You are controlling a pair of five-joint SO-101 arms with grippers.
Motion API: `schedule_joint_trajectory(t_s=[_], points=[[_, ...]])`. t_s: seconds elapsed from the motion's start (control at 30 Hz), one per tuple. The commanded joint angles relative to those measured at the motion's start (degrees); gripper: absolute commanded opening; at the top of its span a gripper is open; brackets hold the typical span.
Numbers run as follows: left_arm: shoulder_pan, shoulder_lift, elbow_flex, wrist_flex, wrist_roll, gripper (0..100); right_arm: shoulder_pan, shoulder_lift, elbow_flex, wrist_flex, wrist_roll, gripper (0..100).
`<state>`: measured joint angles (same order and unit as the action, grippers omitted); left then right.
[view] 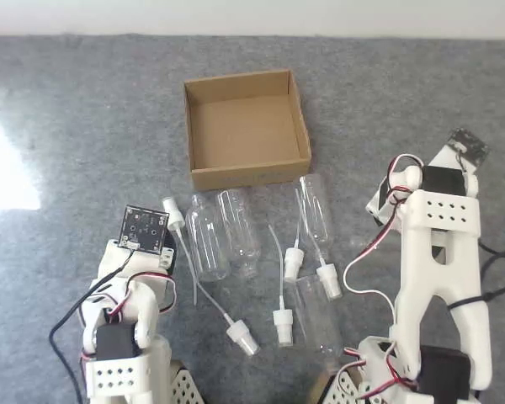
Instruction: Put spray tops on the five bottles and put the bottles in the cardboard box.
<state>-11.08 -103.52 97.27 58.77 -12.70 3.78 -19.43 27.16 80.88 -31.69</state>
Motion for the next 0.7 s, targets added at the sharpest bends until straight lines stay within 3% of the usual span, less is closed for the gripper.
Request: schedule_joint_trajectory(t_s=[0.0,0.4,0.57,0.67], points=[[-0.2,-0.7,-0.7,0.3,-0.4,13,-0.7,-3.0,-3.2,0.0,6.1,31.8],[-0.2,-0.7,-0.7,0.3,-0.4,13,-0.4,-3.0,-4.0,-1.0,20.4,31.8],[-0.2,-0.7,-0.7,0.3,-0.4,13,-0.7,-3.0,-4.9,-0.4,36.8,31.8],[-0.2,-0.7,-0.7,0.3,-0.4,13,-0.7,-3.0,-4.9,-0.4,41.3,31.8]])
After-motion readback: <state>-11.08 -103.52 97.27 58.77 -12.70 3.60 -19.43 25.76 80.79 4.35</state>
